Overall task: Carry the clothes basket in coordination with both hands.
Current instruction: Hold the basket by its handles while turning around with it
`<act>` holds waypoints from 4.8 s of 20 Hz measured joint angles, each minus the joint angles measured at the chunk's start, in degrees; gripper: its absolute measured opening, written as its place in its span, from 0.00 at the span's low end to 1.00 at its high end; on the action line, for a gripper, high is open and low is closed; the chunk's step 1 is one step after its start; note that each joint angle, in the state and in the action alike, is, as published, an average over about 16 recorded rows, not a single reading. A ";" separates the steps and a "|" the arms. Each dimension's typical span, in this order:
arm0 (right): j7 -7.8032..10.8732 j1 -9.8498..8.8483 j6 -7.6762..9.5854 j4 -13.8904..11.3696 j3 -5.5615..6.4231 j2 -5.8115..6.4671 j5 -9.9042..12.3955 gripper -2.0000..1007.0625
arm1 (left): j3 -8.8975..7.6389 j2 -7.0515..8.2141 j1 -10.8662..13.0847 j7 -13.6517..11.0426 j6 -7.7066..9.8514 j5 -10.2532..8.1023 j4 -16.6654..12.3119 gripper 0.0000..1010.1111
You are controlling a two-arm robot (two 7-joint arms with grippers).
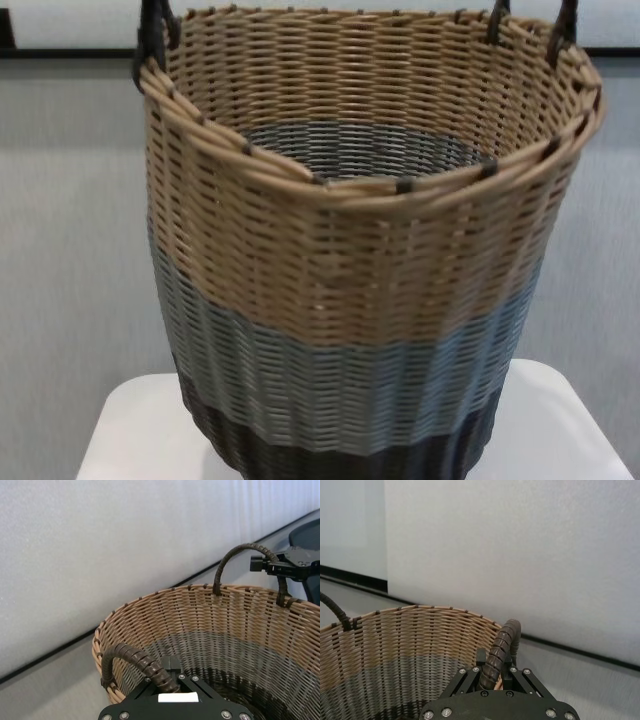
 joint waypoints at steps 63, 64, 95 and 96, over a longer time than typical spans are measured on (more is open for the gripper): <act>-0.61 -0.50 -0.01 -3.44 -0.07 1.36 2.64 0.17 | -1.10 1.54 0.38 0.82 2.22 -3.42 -3.61 0.00; -0.61 -0.50 -0.01 -3.44 -0.07 1.36 2.64 0.17 | -1.10 1.54 0.38 0.82 2.21 -3.42 -3.61 0.00; -0.61 -0.50 0.01 -3.43 -0.08 1.37 2.64 0.17 | -1.11 1.54 0.38 0.82 2.20 -3.42 -3.61 0.00; -0.61 -0.50 0.01 -3.43 -0.08 1.37 2.64 0.17 | -1.11 1.54 0.38 0.82 2.20 -3.42 -3.61 0.00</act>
